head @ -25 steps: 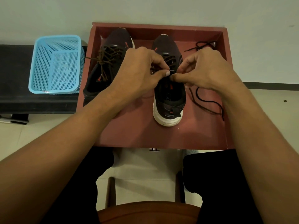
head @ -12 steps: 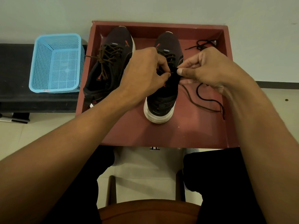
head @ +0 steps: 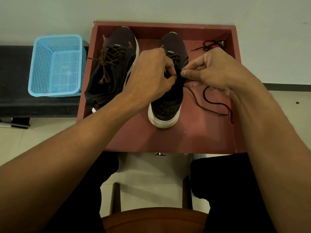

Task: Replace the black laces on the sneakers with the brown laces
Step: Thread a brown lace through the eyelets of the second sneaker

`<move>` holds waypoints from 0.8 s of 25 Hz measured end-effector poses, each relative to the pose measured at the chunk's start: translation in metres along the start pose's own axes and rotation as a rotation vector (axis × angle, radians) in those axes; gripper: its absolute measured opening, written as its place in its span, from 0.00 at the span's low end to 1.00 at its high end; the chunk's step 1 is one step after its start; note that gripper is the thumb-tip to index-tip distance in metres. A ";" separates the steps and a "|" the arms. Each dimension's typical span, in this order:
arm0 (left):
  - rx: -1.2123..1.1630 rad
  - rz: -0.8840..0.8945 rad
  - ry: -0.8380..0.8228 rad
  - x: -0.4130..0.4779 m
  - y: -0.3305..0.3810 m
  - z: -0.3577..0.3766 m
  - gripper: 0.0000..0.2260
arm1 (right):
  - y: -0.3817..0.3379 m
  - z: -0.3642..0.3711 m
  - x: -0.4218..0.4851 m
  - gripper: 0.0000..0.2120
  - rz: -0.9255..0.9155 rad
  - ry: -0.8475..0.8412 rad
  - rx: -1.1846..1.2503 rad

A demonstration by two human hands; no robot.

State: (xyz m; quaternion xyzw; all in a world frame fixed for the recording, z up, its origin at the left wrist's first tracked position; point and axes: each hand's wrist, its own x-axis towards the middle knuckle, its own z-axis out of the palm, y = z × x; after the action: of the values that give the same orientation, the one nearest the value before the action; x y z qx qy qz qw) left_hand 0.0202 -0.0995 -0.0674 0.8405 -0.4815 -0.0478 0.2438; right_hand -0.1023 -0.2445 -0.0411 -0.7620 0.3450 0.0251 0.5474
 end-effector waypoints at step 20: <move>-0.033 -0.010 -0.024 -0.001 0.000 -0.005 0.03 | 0.002 0.001 0.004 0.05 -0.078 -0.046 -0.055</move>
State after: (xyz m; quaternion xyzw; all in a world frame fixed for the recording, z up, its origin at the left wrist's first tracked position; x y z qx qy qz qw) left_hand 0.0216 -0.0971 -0.0633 0.8382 -0.4792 -0.0670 0.2515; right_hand -0.1003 -0.2461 -0.0449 -0.7887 0.3014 0.0308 0.5349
